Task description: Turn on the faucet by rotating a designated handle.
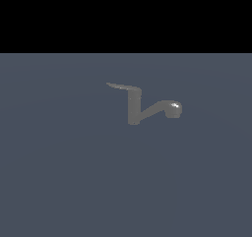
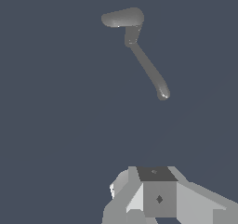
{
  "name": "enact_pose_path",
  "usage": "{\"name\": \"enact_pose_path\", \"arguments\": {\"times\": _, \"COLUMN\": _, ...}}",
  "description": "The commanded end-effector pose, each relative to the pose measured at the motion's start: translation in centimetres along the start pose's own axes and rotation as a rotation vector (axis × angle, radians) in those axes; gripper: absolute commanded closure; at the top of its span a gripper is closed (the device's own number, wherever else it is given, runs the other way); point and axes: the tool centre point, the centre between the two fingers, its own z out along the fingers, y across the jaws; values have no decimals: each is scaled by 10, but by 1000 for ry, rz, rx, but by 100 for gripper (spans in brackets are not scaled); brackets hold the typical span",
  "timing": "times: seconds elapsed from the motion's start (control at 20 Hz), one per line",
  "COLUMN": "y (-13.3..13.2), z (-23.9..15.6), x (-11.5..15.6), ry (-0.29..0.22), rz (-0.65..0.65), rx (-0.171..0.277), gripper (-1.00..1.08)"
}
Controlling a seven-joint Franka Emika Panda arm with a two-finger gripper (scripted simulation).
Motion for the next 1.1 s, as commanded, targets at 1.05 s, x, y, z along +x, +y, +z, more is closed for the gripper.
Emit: {"name": "enact_pose_path", "arguments": {"times": 1.05, "y": -80, "z": 109, "x": 113, "ry": -5, "rz": 479, "rx": 18, "gripper": 108}}
